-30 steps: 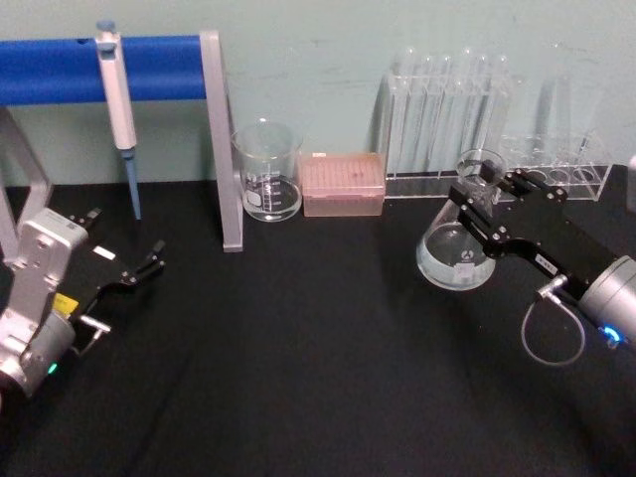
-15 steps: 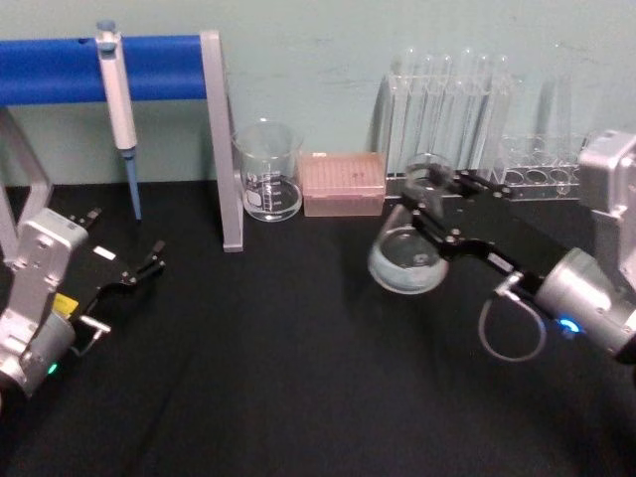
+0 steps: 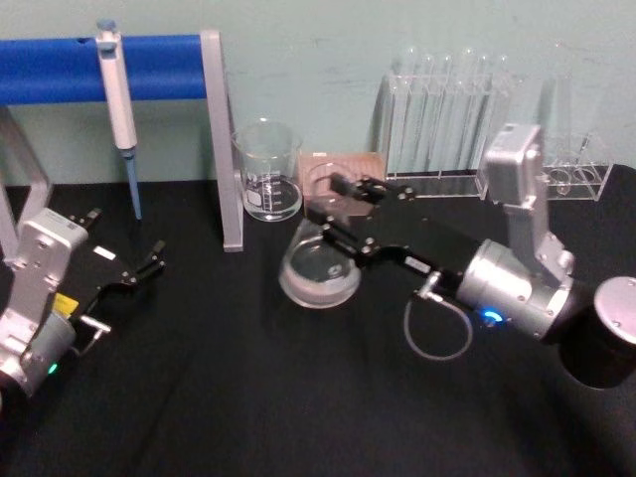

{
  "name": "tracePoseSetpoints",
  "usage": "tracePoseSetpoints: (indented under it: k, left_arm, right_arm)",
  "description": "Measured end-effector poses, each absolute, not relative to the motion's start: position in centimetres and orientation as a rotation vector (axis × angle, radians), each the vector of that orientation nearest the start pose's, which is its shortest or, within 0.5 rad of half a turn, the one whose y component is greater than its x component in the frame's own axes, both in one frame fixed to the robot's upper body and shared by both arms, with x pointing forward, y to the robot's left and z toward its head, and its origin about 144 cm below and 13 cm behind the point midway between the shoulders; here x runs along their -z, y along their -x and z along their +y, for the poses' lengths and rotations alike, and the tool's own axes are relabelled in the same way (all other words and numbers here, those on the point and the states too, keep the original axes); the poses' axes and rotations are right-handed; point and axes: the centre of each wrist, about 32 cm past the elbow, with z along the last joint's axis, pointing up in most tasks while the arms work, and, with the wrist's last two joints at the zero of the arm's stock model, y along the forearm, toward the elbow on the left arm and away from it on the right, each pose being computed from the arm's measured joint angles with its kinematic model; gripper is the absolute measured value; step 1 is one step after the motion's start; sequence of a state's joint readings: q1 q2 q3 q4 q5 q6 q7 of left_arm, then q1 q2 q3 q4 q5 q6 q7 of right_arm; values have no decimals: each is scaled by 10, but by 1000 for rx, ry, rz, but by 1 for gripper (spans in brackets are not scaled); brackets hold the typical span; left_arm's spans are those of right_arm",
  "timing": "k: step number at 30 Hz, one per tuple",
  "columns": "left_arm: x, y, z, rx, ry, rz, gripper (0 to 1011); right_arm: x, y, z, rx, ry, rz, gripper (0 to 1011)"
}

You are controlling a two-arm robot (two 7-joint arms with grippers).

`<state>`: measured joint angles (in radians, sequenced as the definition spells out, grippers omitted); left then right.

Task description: Grasp the erlenmeyer flask with one hand, shake it three times, then place it back.

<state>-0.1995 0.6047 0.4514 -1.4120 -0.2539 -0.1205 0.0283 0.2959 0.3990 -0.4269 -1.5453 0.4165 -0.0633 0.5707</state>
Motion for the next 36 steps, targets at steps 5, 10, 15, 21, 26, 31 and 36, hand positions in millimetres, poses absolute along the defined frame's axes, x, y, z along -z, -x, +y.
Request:
tracePoseSetpoints:
  k: [5, 10, 15, 21, 26, 31, 36]
  left_arm:
    - [-1140, -489, 310, -1248, -304, -285, 1001]
    - [-1140, -489, 310, -1248, -304, -285, 1001]
    - [-1140, -489, 310, -1248, -304, -285, 1001]
    - [-1140, -489, 310, -1248, -304, -285, 1001]
    - [-1140, -489, 310, -1248, -304, -285, 1001]
    - [-1140, -489, 310, -1248, -305, -285, 1001]
    - [-1140, -489, 310, -1248, -304, -285, 1001]
  right_arm:
    - [-1208, -519, -208, 559, -53, -155, 457]
    - [-1208, -521, -200, 530, -53, -153, 457]
    - [-1208, -521, -197, 520, -53, -155, 457]
    - [-1208, -522, -195, 513, -52, -157, 456]
    - [-1208, -523, -195, 513, -50, -159, 456]
    - [-1208, -525, -194, 513, -48, -157, 456]
    - [-1206, -528, -194, 513, -43, -151, 457]
